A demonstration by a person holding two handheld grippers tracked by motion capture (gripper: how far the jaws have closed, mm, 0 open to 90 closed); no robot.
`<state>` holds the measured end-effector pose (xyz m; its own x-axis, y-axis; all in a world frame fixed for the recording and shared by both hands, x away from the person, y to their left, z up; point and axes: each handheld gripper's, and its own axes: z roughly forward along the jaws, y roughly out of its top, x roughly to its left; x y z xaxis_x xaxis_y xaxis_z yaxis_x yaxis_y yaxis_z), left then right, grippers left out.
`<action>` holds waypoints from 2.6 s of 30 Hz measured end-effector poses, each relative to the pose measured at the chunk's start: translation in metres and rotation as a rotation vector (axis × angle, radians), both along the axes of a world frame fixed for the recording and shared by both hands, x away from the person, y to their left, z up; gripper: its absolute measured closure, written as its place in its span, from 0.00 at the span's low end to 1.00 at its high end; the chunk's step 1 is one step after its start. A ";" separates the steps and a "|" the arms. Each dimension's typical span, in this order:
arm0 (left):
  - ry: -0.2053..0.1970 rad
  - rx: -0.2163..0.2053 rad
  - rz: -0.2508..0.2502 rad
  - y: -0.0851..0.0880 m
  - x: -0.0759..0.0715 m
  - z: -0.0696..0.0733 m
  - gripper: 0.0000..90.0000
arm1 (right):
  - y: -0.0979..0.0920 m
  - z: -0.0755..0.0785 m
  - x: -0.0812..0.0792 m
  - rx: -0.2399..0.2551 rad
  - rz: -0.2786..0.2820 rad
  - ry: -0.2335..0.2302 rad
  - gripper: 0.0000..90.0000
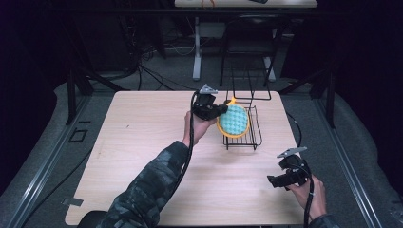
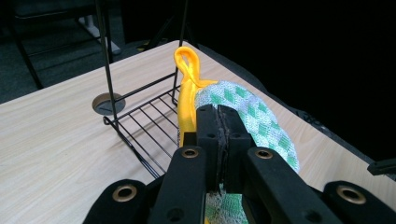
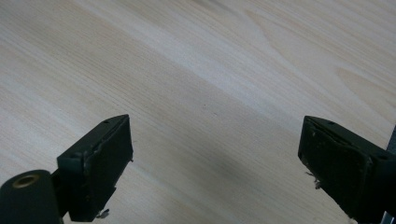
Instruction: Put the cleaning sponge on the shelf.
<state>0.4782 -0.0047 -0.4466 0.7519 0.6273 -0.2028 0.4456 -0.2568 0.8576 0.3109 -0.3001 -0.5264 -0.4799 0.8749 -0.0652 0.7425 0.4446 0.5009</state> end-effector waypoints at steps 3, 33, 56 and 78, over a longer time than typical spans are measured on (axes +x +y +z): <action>0.000 -0.015 0.005 -0.002 0.001 -0.003 0.99 | 0.000 0.000 0.000 0.000 0.001 0.002 0.11; 0.011 -0.042 0.059 -0.019 0.009 -0.026 0.99 | -0.001 -0.001 -0.001 0.003 0.001 -0.003 0.11; 0.063 0.007 0.106 -0.047 0.015 -0.061 0.99 | -0.001 -0.002 -0.002 0.008 -0.001 0.002 0.11; 0.088 0.081 0.133 -0.055 0.029 -0.087 0.98 | 0.000 -0.003 -0.002 0.002 0.010 0.005 0.11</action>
<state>0.5075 -0.0593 -0.5337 0.6425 0.7372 -0.2091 0.5530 -0.2572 0.7925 0.3085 -0.3006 -0.5290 -0.4885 0.8704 -0.0614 0.7406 0.4508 0.4983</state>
